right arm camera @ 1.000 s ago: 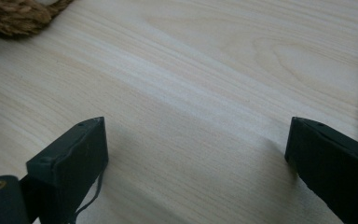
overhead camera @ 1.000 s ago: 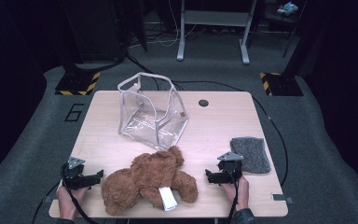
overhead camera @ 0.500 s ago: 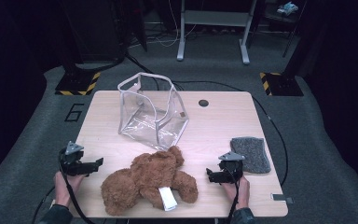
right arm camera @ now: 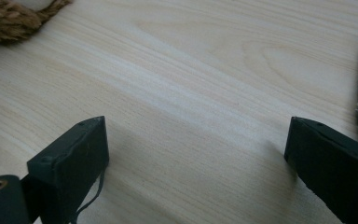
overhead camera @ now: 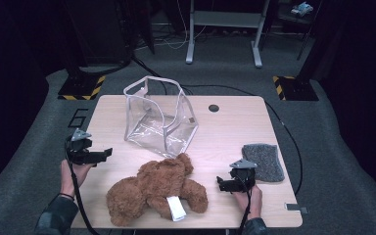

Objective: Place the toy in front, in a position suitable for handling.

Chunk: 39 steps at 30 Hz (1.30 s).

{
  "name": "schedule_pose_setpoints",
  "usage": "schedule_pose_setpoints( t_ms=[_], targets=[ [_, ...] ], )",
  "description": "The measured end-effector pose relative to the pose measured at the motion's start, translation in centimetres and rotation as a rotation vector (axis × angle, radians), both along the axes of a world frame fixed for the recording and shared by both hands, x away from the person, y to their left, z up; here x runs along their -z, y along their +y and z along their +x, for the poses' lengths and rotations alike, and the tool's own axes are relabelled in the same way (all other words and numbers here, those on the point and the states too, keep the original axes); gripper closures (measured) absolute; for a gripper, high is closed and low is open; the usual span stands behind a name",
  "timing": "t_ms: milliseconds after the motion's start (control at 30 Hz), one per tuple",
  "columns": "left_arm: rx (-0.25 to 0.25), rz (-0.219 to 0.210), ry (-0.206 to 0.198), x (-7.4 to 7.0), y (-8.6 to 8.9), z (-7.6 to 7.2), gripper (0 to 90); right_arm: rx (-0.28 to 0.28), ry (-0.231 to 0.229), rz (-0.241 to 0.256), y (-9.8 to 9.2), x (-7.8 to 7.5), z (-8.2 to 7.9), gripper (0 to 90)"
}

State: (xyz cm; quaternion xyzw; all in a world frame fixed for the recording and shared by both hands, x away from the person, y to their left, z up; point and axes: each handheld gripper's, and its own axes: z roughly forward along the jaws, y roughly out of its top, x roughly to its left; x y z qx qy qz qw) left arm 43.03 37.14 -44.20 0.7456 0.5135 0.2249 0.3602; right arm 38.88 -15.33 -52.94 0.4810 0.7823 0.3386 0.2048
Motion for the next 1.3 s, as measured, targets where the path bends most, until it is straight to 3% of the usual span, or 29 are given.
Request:
schedule_pose_setpoints(
  t_ms=[233,500,767,933,1000,1033,1100,1300],
  targets=[
    [0.015,0.001,-0.003,-1.1,-0.8,2.1,8.0,-0.002,0.002,0.000,0.0,0.0,0.0,5.6],
    [0.066,-0.003,0.009,-2.5,-1.9,4.7,8.8,-0.003,-0.002,-0.005,-0.1,0.0,0.0,5.9],
    [0.091,0.014,0.007,-3.4,-3.0,6.3,8.8,-0.009,-0.003,-0.009,-0.1,0.0,0.0,6.0],
    [0.088,-0.011,0.002,-3.7,-3.4,7.3,8.6,-0.001,-0.002,-0.006,-0.1,0.0,0.0,6.0],
    [0.109,0.005,0.016,-4.0,-3.3,7.8,8.6,-0.009,-0.006,-0.014,-0.1,0.0,0.1,6.0],
    [0.101,-0.013,0.009,-4.0,-3.4,8.0,8.7,-0.007,-0.004,-0.011,-0.1,0.0,0.0,6.0],
    [0.097,0.000,0.003,-4.1,-3.7,8.4,8.9,-0.006,-0.003,-0.011,-0.1,0.0,0.0,6.1],
    [0.105,-0.022,0.004,-4.5,-4.0,9.3,9.0,-0.006,-0.004,-0.011,-0.1,0.0,0.0,6.1]
  ],
)
